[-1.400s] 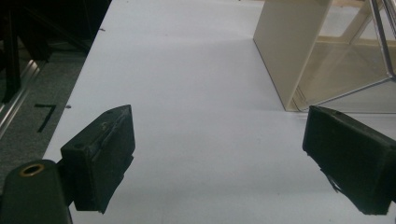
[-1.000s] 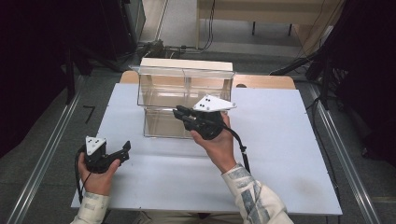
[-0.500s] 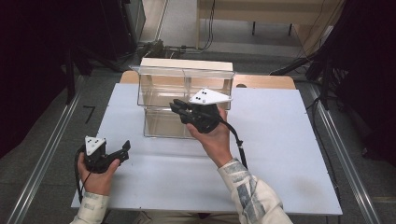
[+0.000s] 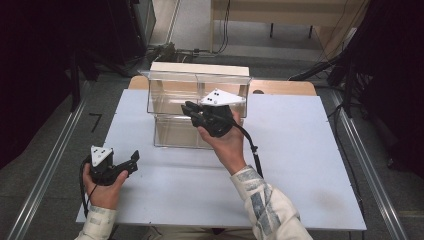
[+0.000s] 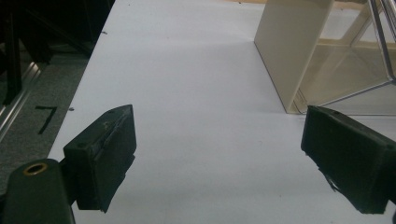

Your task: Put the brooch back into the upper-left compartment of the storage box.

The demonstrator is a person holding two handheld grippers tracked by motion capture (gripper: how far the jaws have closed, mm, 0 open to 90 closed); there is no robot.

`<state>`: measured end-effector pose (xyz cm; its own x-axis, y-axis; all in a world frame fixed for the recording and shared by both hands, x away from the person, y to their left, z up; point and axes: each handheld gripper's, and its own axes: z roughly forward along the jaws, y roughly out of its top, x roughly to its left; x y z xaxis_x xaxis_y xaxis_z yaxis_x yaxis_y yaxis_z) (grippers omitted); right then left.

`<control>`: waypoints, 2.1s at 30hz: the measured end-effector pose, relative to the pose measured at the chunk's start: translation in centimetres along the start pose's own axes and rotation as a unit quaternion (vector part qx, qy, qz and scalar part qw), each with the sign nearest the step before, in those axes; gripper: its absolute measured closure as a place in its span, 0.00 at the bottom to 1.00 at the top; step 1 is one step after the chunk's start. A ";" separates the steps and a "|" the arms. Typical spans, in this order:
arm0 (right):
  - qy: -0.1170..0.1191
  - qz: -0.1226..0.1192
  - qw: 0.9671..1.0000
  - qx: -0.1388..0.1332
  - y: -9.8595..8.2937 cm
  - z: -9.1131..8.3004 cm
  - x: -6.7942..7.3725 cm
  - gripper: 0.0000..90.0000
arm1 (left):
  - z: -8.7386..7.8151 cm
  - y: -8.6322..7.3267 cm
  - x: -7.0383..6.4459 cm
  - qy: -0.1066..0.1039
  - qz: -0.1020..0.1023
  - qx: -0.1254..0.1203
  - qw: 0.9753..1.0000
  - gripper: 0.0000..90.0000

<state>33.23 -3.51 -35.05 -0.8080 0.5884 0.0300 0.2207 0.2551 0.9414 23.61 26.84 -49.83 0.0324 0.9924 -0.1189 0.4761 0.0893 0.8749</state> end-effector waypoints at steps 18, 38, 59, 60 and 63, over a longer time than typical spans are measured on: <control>-0.007 -0.006 1.000 0.007 0.4 0.1 0.5 0.73 | 0.0 0.0 0.0 -0.001 0.000 0.000 1.000 0.13; 0.035 -0.012 0.999 -0.006 -1.1 -3.2 1.5 0.45 | -0.1 0.0 -0.1 0.000 0.003 0.001 1.000 0.13; 0.010 0.007 1.000 0.027 -7.5 -6.8 -0.5 0.34 | -0.1 -0.1 -0.2 0.003 0.005 0.001 1.000 0.13; 0.006 0.011 0.999 0.029 -7.9 -7.0 -0.8 0.34 | -0.1 -0.1 -0.2 0.003 0.005 0.001 1.000 0.13; -0.003 0.016 0.999 0.030 -8.7 -7.5 -1.3 0.34 | -0.1 -0.1 -0.2 0.003 0.006 0.001 1.000 0.13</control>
<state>28.24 -12.24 -40.78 -0.7965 0.6020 0.0568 0.2781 0.2814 0.9184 23.45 26.63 -49.81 0.0327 0.9939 -0.1052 0.4771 0.0769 0.8755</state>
